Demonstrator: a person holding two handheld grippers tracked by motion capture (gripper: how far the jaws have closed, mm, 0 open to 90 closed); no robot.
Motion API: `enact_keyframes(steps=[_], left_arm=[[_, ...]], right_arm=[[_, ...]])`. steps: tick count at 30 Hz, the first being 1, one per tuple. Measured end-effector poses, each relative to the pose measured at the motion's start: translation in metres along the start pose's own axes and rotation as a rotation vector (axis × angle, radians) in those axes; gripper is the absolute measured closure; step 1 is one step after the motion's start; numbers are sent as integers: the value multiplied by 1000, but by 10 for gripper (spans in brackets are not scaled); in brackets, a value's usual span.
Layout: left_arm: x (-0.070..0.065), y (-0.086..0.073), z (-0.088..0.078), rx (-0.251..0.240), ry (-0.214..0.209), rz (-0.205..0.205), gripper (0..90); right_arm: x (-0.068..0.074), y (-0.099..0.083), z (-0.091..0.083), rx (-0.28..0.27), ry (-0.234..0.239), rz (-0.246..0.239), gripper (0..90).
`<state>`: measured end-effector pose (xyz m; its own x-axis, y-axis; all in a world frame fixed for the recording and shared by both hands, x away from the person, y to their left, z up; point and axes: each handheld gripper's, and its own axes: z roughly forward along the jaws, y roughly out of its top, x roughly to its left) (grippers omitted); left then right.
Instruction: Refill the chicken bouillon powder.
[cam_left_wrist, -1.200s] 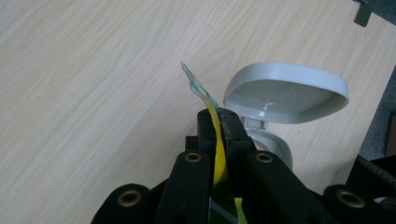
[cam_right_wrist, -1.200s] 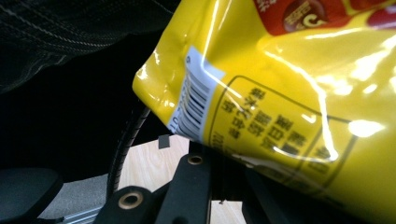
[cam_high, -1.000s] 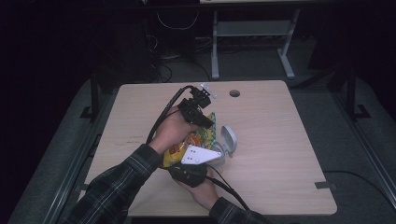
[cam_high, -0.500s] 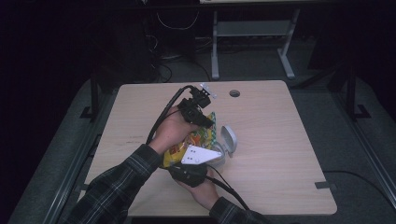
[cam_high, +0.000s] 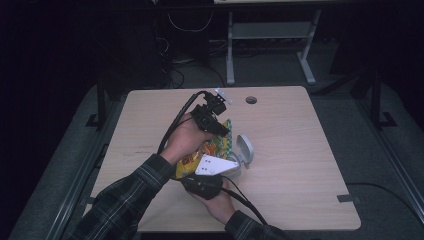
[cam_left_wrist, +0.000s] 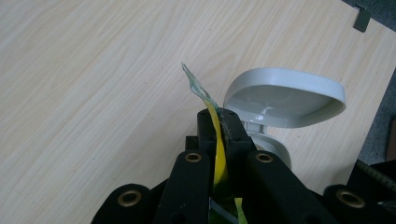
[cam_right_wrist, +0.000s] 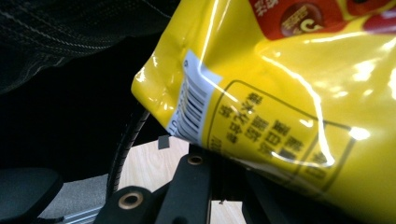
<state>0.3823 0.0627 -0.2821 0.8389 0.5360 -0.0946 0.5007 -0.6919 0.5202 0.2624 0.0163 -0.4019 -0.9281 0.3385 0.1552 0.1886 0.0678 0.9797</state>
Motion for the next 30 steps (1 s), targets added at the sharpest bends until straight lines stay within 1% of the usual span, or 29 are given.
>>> enact_keyframes(steps=[14,30], left_arm=[[-1,1,1,-4,3,1,893],[0,0,0,-1,3,0,894]], right_arm=[[-1,1,-1,-8,-4,11,900],[0,0,0,-7,-1,10,900]])
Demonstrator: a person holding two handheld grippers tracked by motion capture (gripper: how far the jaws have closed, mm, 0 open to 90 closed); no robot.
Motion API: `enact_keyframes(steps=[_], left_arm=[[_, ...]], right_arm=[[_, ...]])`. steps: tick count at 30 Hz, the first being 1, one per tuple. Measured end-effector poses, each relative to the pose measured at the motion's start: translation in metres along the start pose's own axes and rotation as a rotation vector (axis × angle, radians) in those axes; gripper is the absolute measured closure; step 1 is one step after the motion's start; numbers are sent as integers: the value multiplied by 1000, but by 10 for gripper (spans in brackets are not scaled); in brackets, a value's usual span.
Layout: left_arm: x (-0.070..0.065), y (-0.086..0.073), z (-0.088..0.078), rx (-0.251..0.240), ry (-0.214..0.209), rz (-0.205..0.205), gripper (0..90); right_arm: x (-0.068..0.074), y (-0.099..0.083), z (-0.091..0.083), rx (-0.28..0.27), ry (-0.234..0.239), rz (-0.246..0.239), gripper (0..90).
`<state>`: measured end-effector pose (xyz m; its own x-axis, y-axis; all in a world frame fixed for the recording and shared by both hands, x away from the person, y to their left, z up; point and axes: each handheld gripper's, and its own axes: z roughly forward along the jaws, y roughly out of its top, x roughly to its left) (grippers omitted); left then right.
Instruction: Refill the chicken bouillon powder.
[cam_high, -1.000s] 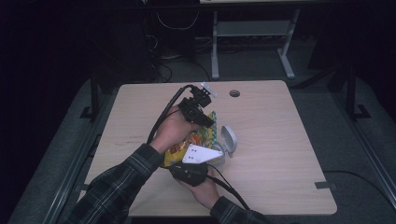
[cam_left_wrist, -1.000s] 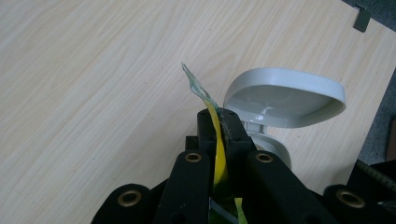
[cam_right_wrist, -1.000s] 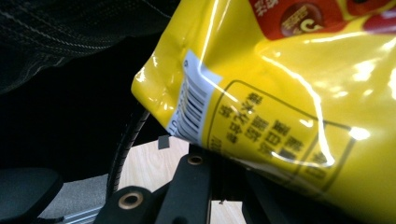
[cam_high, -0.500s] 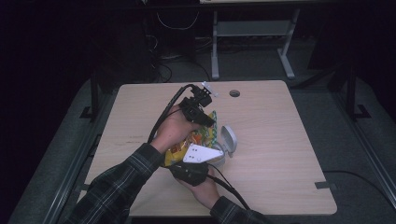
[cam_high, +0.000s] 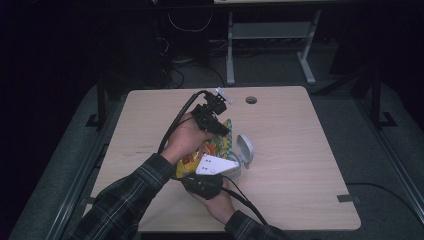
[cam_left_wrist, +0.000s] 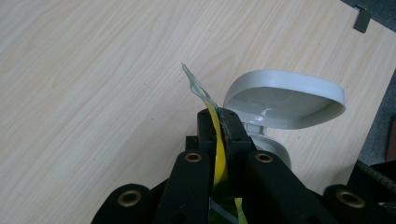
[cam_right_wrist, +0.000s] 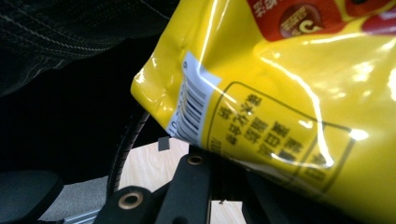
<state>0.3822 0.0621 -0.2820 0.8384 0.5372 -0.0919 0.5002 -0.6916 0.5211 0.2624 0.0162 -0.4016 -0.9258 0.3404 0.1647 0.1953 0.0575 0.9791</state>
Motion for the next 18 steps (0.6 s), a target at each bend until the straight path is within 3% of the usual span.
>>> enact_keyframes(steps=[18], left_arm=[[-1,0,-1,-3,-3,-3,894]], right_arm=[[0,1,0,-1,-1,-4,900]])
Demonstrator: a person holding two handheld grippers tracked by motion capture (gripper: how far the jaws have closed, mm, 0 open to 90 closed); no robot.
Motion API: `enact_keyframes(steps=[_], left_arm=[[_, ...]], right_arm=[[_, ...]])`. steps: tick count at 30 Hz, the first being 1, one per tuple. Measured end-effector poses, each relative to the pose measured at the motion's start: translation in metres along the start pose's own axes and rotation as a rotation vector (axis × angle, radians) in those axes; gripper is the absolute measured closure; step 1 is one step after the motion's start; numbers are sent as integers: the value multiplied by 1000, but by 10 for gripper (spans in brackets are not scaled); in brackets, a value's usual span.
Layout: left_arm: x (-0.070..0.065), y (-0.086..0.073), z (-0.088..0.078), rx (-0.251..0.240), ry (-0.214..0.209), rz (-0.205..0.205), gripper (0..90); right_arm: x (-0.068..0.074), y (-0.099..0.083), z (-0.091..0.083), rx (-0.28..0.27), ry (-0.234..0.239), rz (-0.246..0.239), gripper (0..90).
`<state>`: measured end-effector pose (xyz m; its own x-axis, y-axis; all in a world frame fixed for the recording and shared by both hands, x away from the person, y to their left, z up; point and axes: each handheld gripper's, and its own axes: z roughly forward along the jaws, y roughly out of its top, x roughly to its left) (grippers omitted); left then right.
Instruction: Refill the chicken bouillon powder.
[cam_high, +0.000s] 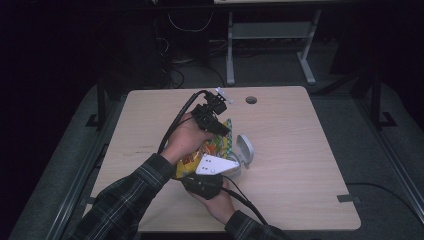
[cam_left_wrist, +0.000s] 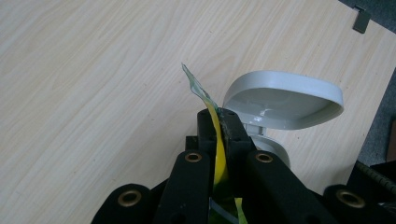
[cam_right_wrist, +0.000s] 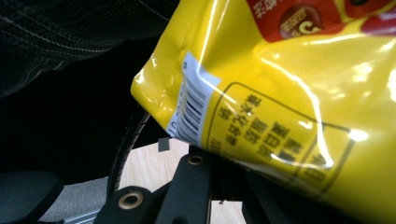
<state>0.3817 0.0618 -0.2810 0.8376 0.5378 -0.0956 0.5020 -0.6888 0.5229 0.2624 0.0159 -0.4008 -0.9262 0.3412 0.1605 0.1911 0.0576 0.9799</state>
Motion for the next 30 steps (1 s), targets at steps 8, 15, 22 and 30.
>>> enact_keyframes(steps=[8,15,22,30], left_arm=[[0,0,-1,-4,-3,0,893],[1,-1,0,-3,-3,-6,893],[2,-2,1,3,-4,-5,893],[2,0,3,13,0,-6,893]], right_arm=[[0,1,0,0,-2,-1,900],[0,0,0,-1,1,8,900],[0,0,1,0,3,9,900],[0,1,1,-4,9,22,900]])
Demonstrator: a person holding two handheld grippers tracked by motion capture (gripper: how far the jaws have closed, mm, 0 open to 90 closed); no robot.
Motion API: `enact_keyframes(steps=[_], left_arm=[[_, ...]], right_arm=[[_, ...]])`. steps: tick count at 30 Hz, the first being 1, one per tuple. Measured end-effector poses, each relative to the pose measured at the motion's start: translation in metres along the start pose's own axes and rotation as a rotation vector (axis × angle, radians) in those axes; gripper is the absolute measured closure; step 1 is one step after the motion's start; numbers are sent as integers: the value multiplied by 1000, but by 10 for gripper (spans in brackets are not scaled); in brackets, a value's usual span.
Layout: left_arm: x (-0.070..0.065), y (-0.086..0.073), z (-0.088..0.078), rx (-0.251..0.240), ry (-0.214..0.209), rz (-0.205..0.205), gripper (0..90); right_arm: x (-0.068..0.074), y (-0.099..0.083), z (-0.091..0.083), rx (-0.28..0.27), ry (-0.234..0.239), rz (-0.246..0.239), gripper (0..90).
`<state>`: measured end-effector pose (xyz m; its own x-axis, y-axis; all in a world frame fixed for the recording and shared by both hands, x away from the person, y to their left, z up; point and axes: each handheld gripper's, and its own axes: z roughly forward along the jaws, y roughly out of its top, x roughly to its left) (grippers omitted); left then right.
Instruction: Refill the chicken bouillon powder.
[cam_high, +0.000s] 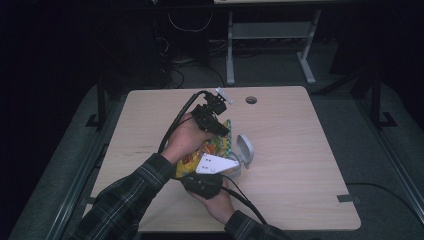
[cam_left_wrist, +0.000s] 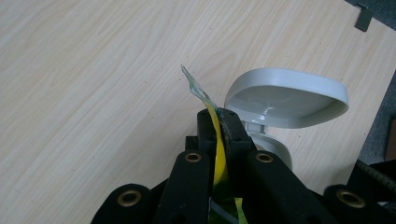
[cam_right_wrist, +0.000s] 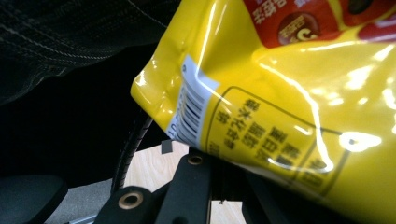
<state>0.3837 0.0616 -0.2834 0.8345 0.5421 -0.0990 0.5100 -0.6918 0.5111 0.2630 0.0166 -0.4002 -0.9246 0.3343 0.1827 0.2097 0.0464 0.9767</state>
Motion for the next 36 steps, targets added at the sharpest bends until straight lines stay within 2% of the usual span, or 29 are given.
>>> enact_keyframes(steps=[5,36], left_arm=[[1,2,0,1,6,-2,892],[-2,4,3,5,0,1,892]], right_arm=[[-2,1,1,-6,5,17,900],[-3,1,-2,-8,1,13,900]])
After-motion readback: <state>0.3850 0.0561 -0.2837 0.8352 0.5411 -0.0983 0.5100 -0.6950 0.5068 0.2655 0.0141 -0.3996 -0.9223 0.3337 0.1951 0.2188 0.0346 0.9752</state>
